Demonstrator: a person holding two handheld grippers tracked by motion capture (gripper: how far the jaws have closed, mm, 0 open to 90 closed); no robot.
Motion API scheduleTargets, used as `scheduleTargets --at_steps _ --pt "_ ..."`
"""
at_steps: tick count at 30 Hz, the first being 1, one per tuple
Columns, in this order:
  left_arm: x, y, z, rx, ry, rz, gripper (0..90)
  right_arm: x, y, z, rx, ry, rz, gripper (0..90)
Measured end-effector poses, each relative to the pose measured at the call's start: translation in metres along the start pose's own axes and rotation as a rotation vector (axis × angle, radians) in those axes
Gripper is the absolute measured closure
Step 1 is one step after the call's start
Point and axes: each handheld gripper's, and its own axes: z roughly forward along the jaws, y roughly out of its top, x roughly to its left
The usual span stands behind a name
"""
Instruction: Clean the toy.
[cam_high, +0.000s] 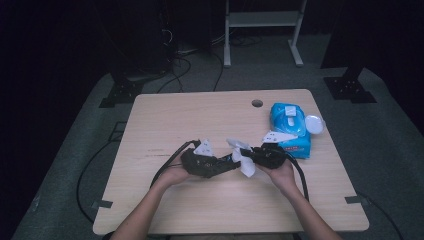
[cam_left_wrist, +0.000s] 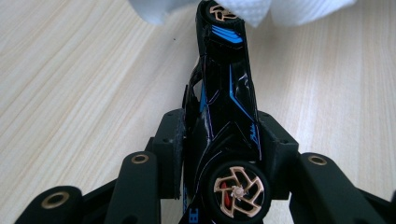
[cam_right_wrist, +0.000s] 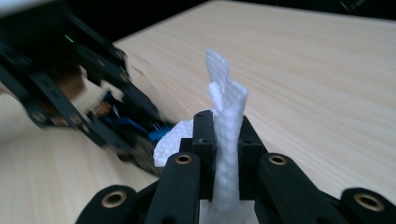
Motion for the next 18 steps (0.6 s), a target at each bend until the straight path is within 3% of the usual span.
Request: scheduleTargets --at_steps 4,6,9,11,13,15,18 --pt "0.001 -0.003 -0.004 -0.009 -0.003 0.007 57.8 0.016 0.008 0.007 -0.008 0.034 -0.046 81.6" --pt "0.003 -0.006 -0.009 -0.019 0.006 0.013 59.5 0.021 0.006 0.014 0.033 0.027 -0.092 81.6" --pt "0.004 -0.012 -0.015 -0.023 0.007 0.01 59.8 0.017 0.002 0.015 0.045 0.023 -0.077 81.6" --pt "0.005 -0.015 -0.018 -0.015 0.012 0.014 59.8 0.013 0.003 0.012 0.054 -0.027 -0.092 81.6" --pt "0.006 -0.018 -0.021 -0.015 0.013 0.007 59.7 0.01 0.003 0.008 0.046 -0.022 -0.065 81.7" --pt "0.007 -0.02 -0.023 -0.011 0.016 0.003 59.8 0.012 0.004 0.008 0.035 -0.011 -0.068 81.6" --pt "0.006 -0.021 -0.024 -0.001 0.017 0.007 59.7 0.017 0.003 0.012 0.03 0.043 -0.062 81.6"
